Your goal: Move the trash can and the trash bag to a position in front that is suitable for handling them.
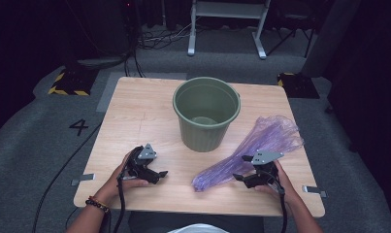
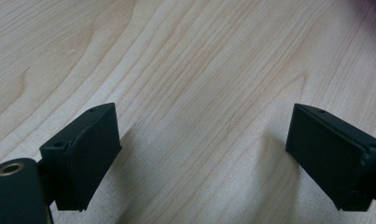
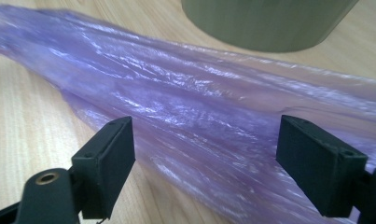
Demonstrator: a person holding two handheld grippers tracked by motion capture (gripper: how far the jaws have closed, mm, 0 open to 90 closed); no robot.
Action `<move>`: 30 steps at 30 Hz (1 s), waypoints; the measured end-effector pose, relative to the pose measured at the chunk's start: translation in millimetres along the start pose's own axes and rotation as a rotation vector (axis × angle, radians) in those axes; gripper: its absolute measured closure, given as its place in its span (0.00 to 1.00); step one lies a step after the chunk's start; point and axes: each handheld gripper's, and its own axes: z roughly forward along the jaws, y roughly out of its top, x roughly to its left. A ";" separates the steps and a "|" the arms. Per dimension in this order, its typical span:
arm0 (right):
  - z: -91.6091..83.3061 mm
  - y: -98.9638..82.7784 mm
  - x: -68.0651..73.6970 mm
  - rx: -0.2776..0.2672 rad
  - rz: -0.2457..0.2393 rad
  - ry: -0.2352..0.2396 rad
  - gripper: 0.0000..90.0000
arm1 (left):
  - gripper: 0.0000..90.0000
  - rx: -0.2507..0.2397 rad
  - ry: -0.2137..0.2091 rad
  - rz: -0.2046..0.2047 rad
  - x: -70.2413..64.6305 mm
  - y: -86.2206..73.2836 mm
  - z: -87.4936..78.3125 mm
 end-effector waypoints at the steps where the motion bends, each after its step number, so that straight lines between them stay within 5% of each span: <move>1: 5.0 0.1 0.2 0.014 0.001 0.007 0.23 | 0.11 0.000 0.000 0.000 0.0 0.0 0.0; 7: 16.5 -0.2 -3.5 0.071 0.037 -0.019 0.31 | 0.11 0.000 0.000 0.000 0.0 0.0 0.0; 12: 17.7 -0.7 -7.9 0.058 0.076 -0.018 0.40 | 0.11 0.000 0.000 0.000 0.0 0.0 0.0; 17: 15.4 -3.5 -13.4 0.029 0.116 -0.061 0.65 | 0.11 0.000 0.000 0.000 0.0 0.0 0.0; 30: 17.4 -4.0 -16.2 0.006 0.135 -0.103 0.93 | 0.11 -0.001 -0.003 0.002 0.2 -0.1 -0.1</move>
